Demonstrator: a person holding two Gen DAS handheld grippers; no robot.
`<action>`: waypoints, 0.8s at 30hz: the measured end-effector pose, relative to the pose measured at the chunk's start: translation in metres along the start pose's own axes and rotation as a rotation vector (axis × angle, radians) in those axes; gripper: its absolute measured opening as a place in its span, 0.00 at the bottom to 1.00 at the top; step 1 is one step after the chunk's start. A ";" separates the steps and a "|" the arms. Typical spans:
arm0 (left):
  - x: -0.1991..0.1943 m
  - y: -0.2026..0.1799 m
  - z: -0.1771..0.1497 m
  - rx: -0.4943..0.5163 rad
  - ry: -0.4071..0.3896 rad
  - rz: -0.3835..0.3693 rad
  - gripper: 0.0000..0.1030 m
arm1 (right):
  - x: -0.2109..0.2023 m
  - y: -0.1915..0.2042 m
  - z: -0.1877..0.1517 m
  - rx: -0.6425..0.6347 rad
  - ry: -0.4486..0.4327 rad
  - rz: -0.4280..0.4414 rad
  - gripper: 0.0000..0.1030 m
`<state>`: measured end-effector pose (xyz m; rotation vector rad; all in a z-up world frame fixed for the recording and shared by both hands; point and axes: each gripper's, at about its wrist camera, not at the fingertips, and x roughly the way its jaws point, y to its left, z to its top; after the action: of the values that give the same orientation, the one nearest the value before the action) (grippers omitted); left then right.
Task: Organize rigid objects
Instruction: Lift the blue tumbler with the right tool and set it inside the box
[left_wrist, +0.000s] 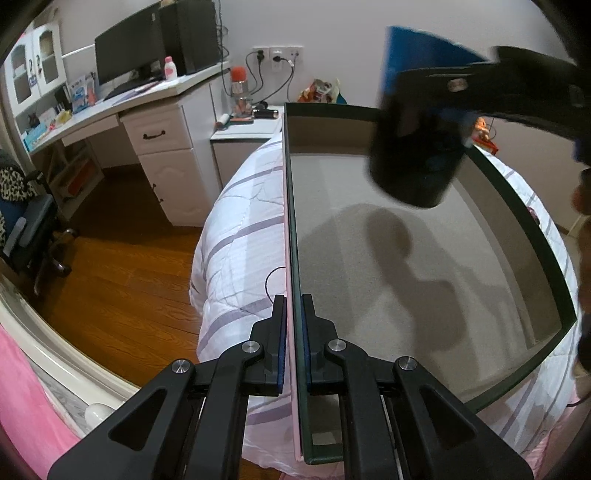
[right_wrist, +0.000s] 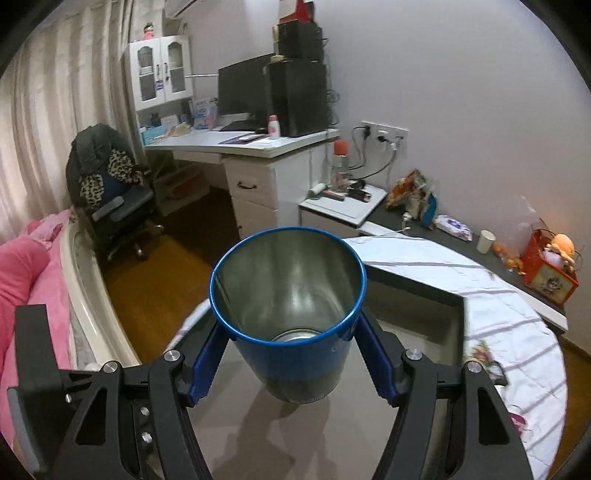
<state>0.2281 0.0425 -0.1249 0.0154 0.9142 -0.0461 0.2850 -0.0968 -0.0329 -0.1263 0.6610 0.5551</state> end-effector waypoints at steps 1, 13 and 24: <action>0.000 0.000 0.000 0.001 0.000 0.000 0.06 | 0.003 0.001 0.000 -0.002 0.010 0.009 0.68; -0.001 0.000 -0.001 0.005 0.001 0.002 0.06 | 0.020 0.012 -0.014 -0.011 0.087 0.030 0.68; -0.002 -0.001 0.000 0.006 -0.005 0.006 0.08 | -0.018 0.004 -0.016 0.000 0.026 0.057 0.78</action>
<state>0.2264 0.0417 -0.1236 0.0237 0.9089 -0.0432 0.2625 -0.1056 -0.0342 -0.1151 0.6914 0.6095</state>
